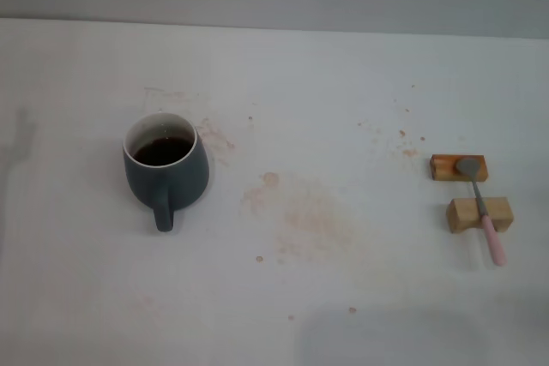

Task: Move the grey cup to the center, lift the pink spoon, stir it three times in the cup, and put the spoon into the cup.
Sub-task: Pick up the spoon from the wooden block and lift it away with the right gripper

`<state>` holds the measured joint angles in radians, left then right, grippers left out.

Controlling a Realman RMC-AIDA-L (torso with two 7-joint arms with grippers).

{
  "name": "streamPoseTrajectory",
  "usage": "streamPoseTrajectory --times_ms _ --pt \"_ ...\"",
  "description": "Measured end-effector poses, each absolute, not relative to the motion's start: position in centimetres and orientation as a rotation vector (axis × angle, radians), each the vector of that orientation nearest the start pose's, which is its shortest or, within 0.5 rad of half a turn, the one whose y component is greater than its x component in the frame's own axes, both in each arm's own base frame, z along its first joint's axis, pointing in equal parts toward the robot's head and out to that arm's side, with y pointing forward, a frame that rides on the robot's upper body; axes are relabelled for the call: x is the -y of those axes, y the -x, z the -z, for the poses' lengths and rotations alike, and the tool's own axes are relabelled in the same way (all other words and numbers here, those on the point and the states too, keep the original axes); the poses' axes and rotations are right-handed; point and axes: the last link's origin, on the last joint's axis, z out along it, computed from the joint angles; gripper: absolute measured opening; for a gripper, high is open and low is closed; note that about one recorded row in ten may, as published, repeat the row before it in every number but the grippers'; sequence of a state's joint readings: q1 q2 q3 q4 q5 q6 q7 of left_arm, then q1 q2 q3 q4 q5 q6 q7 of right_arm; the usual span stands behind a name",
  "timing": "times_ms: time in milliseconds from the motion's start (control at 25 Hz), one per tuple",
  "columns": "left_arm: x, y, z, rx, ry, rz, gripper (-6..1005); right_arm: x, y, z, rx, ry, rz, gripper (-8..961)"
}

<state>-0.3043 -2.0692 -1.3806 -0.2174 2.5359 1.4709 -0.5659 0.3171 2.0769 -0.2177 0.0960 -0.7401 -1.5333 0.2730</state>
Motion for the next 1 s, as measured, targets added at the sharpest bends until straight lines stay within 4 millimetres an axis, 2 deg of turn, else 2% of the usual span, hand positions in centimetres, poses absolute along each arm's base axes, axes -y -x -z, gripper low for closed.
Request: streamPoseTrajectory --times_ms 1000 --pt "-29.2 34.4 -5.9 0.631 1.141 1.197 830 -26.1 -39.2 -5.5 -0.635 1.012 -0.77 502"
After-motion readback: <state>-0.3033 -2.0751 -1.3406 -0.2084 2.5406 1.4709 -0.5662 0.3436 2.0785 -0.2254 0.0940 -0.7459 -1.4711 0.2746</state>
